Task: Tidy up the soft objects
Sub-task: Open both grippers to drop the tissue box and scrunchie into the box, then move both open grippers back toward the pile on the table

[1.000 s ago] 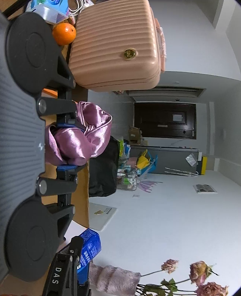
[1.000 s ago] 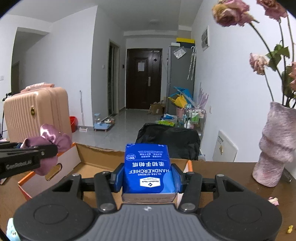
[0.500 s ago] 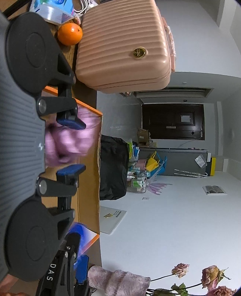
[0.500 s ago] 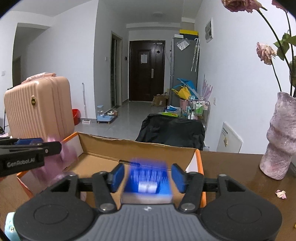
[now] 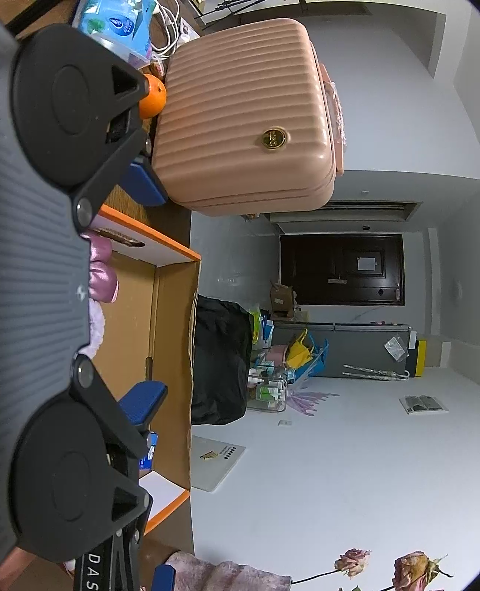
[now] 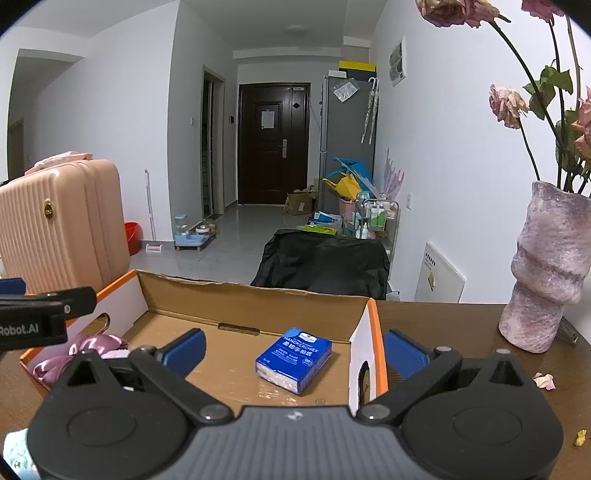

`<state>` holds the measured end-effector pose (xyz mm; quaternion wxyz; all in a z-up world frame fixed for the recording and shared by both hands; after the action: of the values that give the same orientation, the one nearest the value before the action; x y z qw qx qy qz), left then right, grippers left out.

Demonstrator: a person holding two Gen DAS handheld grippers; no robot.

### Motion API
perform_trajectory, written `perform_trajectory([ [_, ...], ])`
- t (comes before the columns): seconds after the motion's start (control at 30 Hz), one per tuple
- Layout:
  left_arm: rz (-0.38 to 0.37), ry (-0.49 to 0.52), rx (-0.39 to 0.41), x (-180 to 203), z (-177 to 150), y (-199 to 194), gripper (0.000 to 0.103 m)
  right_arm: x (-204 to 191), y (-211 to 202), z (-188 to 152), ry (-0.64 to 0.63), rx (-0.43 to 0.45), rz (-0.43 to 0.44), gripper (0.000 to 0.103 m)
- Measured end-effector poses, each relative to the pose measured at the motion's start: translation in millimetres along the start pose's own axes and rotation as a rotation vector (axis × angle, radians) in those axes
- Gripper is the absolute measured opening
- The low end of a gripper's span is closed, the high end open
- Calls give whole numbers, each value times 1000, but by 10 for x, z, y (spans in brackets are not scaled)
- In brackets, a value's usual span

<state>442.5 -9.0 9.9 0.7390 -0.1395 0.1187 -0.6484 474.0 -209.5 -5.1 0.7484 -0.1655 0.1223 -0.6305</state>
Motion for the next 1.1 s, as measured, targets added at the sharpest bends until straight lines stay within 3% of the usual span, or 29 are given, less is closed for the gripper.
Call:
perform_trajectory([
  [0.27,-1,-8,12,-8,38,-109,103,-4,-106,18,-14,17,-11,103],
  [0.7,-24,-18,93,-135,154,-677,103,-16,-648,33,-44,106,13,103],
  [1.1,-36,-32,85,-353,157,-1040,103,-31,-1045,-60,-60,115,19,103],
])
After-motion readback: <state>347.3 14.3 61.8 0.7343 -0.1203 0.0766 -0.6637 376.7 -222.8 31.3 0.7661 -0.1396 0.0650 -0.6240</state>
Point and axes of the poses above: each gripper's, at about its wrist camera, not at the fingertips, and y roughly the way its jaws point, x to its right, z to its top, the point moved 5 cm from there along y, roughly the way its jaws point, and after that the axes turned 2 degrees about x, right-handed, at the moved point
